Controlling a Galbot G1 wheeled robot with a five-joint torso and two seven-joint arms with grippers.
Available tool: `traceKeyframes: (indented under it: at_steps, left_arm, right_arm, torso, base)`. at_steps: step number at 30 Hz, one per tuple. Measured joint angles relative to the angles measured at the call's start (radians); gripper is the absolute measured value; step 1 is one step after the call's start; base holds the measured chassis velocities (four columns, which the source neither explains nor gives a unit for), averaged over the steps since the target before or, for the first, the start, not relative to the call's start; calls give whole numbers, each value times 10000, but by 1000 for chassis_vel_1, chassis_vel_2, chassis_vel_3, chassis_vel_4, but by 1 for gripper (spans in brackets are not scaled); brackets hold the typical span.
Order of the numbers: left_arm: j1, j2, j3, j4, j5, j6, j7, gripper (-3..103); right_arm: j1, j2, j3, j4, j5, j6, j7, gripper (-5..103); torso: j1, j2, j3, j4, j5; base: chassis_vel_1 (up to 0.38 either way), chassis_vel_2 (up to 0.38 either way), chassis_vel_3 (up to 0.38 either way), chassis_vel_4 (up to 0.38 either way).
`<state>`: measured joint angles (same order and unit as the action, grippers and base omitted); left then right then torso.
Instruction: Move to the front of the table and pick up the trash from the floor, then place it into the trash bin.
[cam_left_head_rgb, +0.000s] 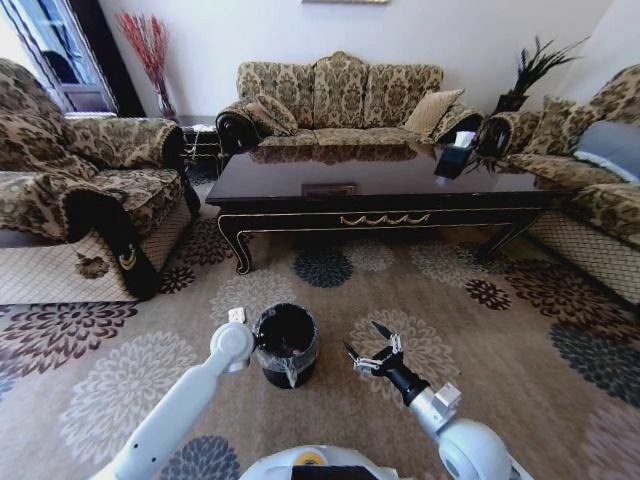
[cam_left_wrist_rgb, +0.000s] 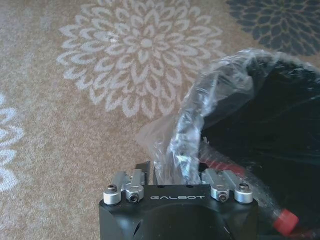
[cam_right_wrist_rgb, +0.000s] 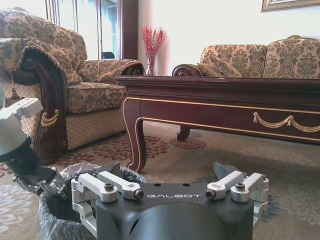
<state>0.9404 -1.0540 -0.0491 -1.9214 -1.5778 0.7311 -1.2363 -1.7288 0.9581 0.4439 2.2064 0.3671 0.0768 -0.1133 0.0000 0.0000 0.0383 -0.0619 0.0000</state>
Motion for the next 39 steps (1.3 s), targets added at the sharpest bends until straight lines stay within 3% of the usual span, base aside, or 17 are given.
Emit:
traceKeyframes:
  at_steps: [2,6,8,10,12,13,14,16,19,20,25,26,29,33,36,39]
  left_arm:
    - [123,71,-80,-295,39,23,88,56]
    - [290,280,-241,-858,163,30,336,66]
    - [486,485,-412,-1298,567,33,869,77]
    - [588,553,-491,-1440,911,36,1228,77]
    - [1125,885,-807,-1949,3174,-347,3639,88]
    - [1314,998,-885,-2119,4060,-676,4356,93]
    - [1314,998,-885,-2119,4060,-676,4356,93]
    - [1666,1145,-1106,-2426,5497,-1304,5392,99]
    - [2377,1098,-1744,-2764,7290,-2701,6681,100]
    - [2377,1098,-1744,-2764,7290,-2701,6681,100]
    - [3881,1271,-3009,-3011,9605,-4427,7755,100]
    - [3881,1271,-3009,-3011,9605,-4427,7755,100]
    - [4984,1325,-3960,-3124,10479,-5133,8256,100]
    - [5835,1162,-4694,-3332,10995,-5688,8652,100]
    - [6863,762,-5462,-3574,11561,-6446,9155,100]
    - [7489,509,-5859,-3774,11626,-6775,9360,100]
  right_arm:
    - [-44,14,10,6,-15,1,-3,100]
    - [-90,51,43,11,-94,8,-42,100]
    - [-107,72,58,13,-119,40,-76,100]
    - [-111,82,60,12,-118,81,-94,100]
    - [-111,186,82,-29,-104,173,-104,100]
    - [-112,251,91,-48,-76,194,-70,100]
    - [-112,251,91,-48,-76,194,-70,100]
    - [-138,545,155,-63,126,289,155,100]
    - [-299,1252,281,64,485,630,408,100]
    - [-299,1252,281,64,485,630,408,100]
    - [-392,1844,632,158,524,956,602,100]
    - [-392,1844,632,158,524,956,602,100]
    - [-370,2113,915,169,517,985,769,100]
    - [-292,2301,1200,61,419,1026,910,100]
    - [-188,2358,1487,-132,281,1150,933,100]
    - [-152,2357,1682,-194,257,1197,933,100]
  torso:
    - [0,0,0,-1,0]
    - [0,0,0,-1,0]
    - [0,0,0,-2,0]
    - [0,0,0,-3,0]
    - [0,0,0,2,0]
    - [0,0,0,1,-1]
    - [0,0,0,1,-1]
    - [0,0,0,1,-2]
    - [0,0,0,-5,-1]
    - [0,0,0,-5,-1]
    - [-1,0,0,0,-2]
    - [-1,0,0,0,-2]
    - [0,0,0,1,-2]
    - [-1,0,0,-1,0]
    - [0,0,0,-1,0]
    - [-1,1,0,0,0]
  base:
    - [0,0,0,0]
    - [0,0,0,0]
    - [0,0,0,0]
    - [0,0,0,0]
    - [0,0,0,0]
    - [0,0,0,0]
    - [0,0,0,0]
    - [0,0,0,0]
    - [0,0,0,0]
    - [0,0,0,0]
    - [0,0,0,0]
    - [0,0,0,0]
    - [0,0,0,0]
    - [0,0,0,0]
    - [0,0,0,0]
    - [0,0,0,0]
